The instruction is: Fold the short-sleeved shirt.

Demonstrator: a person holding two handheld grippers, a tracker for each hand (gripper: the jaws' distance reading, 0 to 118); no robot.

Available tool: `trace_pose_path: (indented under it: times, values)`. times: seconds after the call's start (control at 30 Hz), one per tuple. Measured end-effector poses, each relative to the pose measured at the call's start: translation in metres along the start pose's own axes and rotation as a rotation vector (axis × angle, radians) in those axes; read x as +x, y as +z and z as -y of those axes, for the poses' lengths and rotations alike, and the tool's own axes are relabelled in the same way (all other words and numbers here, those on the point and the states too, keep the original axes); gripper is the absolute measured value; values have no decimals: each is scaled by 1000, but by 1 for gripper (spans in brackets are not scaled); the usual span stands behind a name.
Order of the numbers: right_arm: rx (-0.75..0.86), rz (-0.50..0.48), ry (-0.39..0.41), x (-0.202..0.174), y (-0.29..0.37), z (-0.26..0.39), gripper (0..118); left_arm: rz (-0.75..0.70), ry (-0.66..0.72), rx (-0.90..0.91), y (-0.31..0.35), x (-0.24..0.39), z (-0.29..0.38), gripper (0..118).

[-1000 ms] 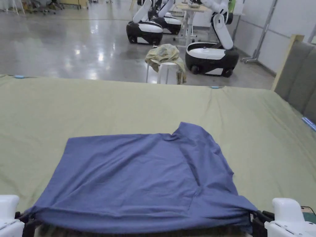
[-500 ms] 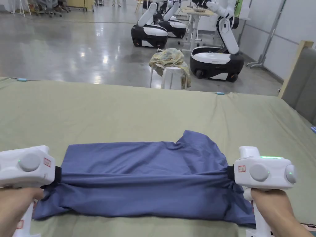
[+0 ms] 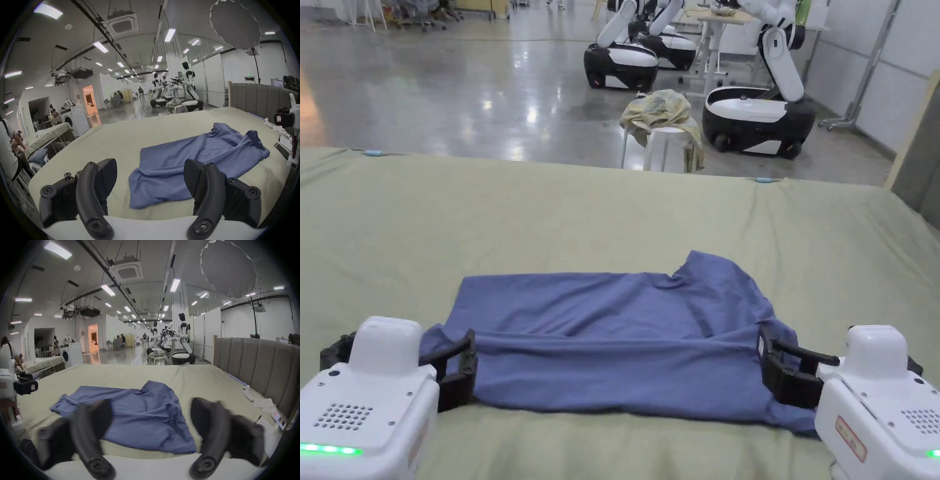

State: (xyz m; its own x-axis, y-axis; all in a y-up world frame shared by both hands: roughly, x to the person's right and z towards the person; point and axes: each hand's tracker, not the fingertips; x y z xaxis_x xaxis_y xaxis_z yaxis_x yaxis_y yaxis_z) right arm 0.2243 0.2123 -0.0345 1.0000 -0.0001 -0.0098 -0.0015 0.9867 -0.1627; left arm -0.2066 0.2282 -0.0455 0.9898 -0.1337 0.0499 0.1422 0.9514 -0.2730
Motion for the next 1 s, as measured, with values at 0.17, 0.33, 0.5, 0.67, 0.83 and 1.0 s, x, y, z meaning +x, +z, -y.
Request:
trace_pose_path:
  times: [0.17, 0.33, 0.5, 0.67, 0.83, 1.0]
  values:
    - [-6, -8, 6, -36, 47, 21, 9, -14, -1, -45, 28, -1, 31, 11]
    - [-74, -56, 12, -48, 64, 40, 8, -7, 33, -227, 9, -44, 56, 10]
    - [-133, -67, -25, -48, 60, 48, 8, 0, 67, -355, -48, -64, 62, 55]
    - [-184, -44, -23, -36, 52, 49, 8, 36, -83, -512, -118, -59, 74, 87]
    - [-242, 14, 23, -6, 38, 46, 8, 87, -78, -581, -165, -54, 79, 87]
    - [-330, 122, 40, 40, -1, 51, 8, 90, -39, -555, -158, -51, 58, 62]
